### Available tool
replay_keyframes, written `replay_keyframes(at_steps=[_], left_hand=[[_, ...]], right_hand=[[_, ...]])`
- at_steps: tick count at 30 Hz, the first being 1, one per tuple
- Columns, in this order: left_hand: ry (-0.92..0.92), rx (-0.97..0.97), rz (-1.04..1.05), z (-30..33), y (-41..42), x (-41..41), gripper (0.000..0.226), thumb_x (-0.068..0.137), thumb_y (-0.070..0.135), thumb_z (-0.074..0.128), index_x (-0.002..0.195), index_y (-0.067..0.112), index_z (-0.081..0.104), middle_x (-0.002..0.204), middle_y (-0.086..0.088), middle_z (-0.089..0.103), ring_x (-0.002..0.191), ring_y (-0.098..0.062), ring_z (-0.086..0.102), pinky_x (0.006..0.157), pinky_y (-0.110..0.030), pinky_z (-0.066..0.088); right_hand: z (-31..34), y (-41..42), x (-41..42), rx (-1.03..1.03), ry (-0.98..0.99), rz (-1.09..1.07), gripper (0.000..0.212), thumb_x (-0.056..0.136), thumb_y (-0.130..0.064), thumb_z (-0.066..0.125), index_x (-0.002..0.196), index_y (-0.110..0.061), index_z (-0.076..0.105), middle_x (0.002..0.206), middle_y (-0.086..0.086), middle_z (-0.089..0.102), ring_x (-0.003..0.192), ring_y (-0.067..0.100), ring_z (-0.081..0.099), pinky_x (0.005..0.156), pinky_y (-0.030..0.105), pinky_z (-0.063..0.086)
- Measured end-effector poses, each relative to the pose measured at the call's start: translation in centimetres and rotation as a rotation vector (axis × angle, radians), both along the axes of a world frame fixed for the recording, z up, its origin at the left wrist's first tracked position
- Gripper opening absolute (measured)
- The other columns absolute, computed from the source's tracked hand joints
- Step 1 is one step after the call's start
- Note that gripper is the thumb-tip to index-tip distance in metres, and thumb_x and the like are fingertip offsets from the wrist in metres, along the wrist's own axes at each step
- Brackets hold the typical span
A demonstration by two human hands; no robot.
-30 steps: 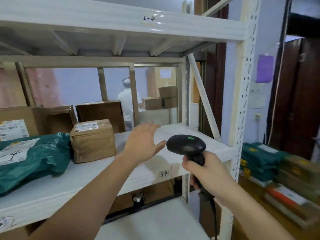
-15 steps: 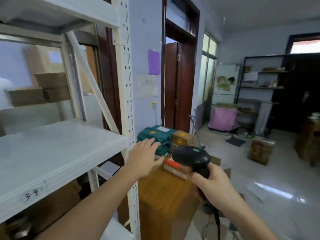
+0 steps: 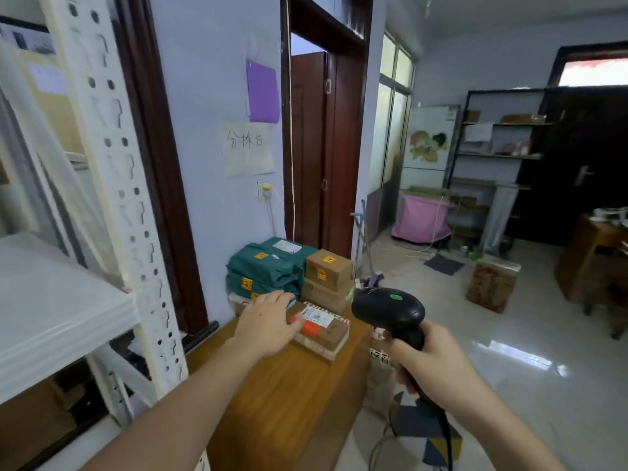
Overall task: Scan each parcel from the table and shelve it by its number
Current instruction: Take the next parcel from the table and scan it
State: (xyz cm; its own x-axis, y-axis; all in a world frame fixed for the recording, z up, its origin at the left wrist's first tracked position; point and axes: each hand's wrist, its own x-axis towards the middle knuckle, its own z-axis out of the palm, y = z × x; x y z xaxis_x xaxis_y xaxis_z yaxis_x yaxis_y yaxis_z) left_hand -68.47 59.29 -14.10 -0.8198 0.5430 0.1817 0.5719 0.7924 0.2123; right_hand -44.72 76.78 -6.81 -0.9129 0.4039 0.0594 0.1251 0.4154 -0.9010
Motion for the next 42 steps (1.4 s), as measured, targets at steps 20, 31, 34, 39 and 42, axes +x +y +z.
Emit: replay_keyframes(at_steps=[20,31,34,39,42], left_hand=[[-0.164,-0.004,0.168,-8.4,12.2,-25.8,0.081,0.1,0.061,0.055,0.166,0.031,0.019,0.174,0.004,0.019,0.159,-0.021,0.019,0.128,-0.045,0.021],[-0.342,0.52,0.733,-14.4,15.8,-38.7,0.085,0.087,0.07,0.066,0.151,0.017,0.047,0.149,-0.007,0.056,0.133,-0.028,0.056,0.113,-0.048,0.047],[-0.44,0.792,0.945,-15.2,17.2,-41.6,0.104,0.081,0.075,0.069,0.156,0.009,0.039,0.153,-0.014,0.049,0.139,-0.035,0.05,0.117,-0.053,0.043],[-0.551,1.035,1.233,-18.6,17.3,-46.7,0.157,0.028,0.107,0.065,0.153,0.014,0.041,0.146,-0.011,0.056,0.132,-0.037,0.056,0.11,-0.057,0.049],[-0.645,1.015,1.323,-20.8,16.4,-48.6,0.163,0.013,0.106,0.067,0.146,0.014,0.05,0.138,-0.011,0.062,0.123,-0.036,0.062,0.104,-0.053,0.055]], right_hand=[[-3.8,12.8,-28.8,-0.021,-0.116,0.15,0.007,0.09,-0.014,0.065,0.094,-0.018,0.061,0.063,0.005,0.061,0.049,0.012,0.06,0.049,0.025,0.05],[-7.8,21.5,-45.9,0.011,-0.268,0.432,0.017,0.091,-0.013,0.064,0.081,-0.02,0.053,0.046,-0.007,0.055,0.039,0.002,0.053,0.043,0.014,0.039],[-8.6,23.1,-49.4,-0.03,-0.335,0.48,0.012,0.09,-0.011,0.063,0.086,-0.019,0.056,0.057,-0.001,0.06,0.043,0.003,0.059,0.045,0.015,0.043],[-10.9,24.8,-53.6,-0.06,-0.375,0.532,0.006,0.091,-0.018,0.065,0.092,-0.021,0.06,0.063,0.001,0.063,0.049,0.005,0.064,0.048,0.018,0.047],[-12.3,25.3,-55.5,-0.077,-0.41,0.555,0.013,0.092,-0.023,0.067,0.088,-0.012,0.062,0.054,0.002,0.061,0.045,0.006,0.06,0.047,0.021,0.044]])
